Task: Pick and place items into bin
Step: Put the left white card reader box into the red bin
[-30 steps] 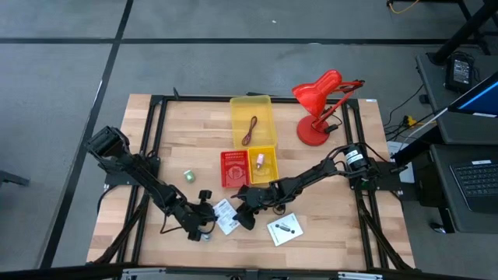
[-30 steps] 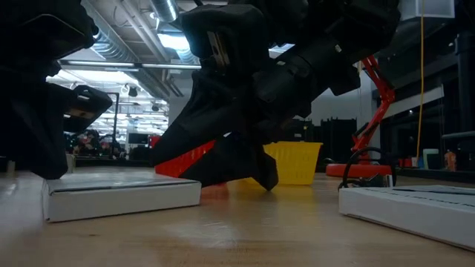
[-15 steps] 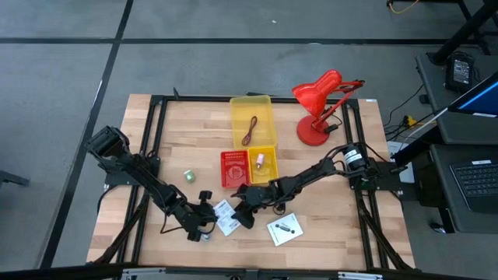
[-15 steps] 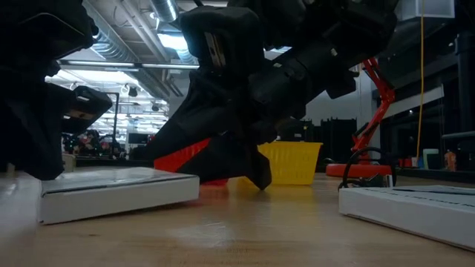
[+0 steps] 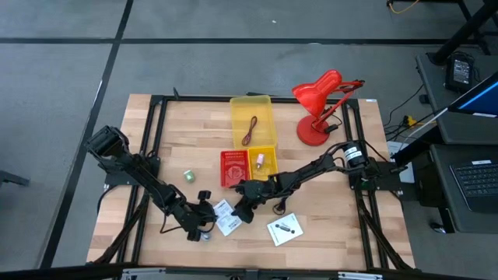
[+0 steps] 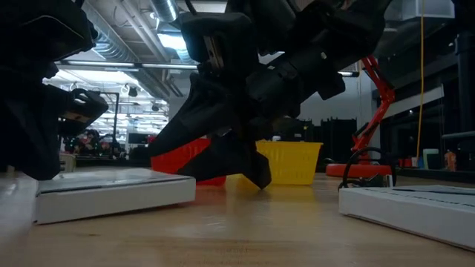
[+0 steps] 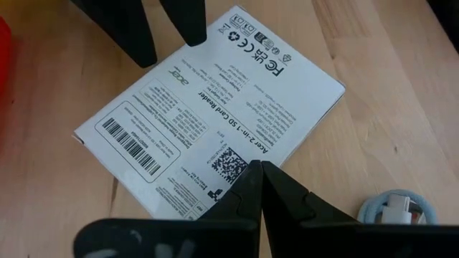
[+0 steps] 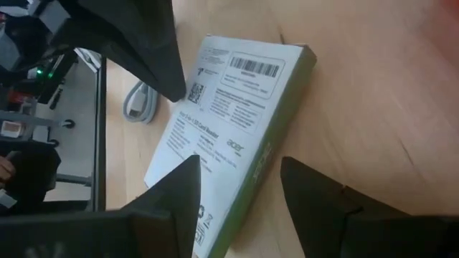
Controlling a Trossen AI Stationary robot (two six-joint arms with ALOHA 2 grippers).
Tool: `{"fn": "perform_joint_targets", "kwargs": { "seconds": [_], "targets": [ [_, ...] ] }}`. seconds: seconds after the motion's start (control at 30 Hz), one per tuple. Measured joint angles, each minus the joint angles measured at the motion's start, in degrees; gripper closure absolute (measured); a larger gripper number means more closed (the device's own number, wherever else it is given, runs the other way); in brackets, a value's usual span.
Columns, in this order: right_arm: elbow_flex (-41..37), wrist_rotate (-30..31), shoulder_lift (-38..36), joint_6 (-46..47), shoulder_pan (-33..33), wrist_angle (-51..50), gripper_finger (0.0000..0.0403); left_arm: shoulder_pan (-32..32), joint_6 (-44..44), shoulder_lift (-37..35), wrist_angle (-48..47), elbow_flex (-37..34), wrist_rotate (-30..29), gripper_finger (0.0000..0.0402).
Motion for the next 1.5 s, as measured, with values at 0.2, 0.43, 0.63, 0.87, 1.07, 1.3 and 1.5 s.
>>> {"fn": "perform_joint_targets", "kwargs": {
  "seconds": [0.2, 0.43, 0.63, 0.87, 1.07, 1.3, 1.5],
  "targets": [
    [0.1, 0.5, 0.0, 0.4, 0.0, -0.5, 0.0229, 0.0, 0.0, 0.0, 0.0, 0.0, 0.0, 0.04],
    [0.2, 1.5, -0.2, 3.3, 0.5, -2.8, 0.0229, 0.0, 0.1, 0.0, 0.0, 0.0, 0.0, 0.04],
    [0.2, 4.2, -0.2, 5.2, 2.3, -3.0, 0.0229, 0.0, 0.1, 0.1, 0.0, -0.1, -0.1, 0.04],
    [0.0, 4.6, -0.1, 6.3, 3.9, -0.8, 0.0229, 0.0, 0.1, 1.5, 1.1, 0.0, -0.8, 0.04],
    [0.0, 4.4, 0.0, 6.2, 4.2, -0.5, 0.0229, 0.1, 0.6, 1.6, 1.8, 0.0, -0.4, 0.04],
    [0.0, 6.3, 0.1, 4.6, 4.3, -1.0, 0.0229, 0.0, 3.2, 0.7, 2.5, 0.0, -0.2, 0.04],
    [0.0, 6.4, 0.1, 3.5, 4.3, -1.2, 0.0229, -0.1, 6.1, -1.4, 1.0, 0.2, -0.8, 0.04]
  ]
}}
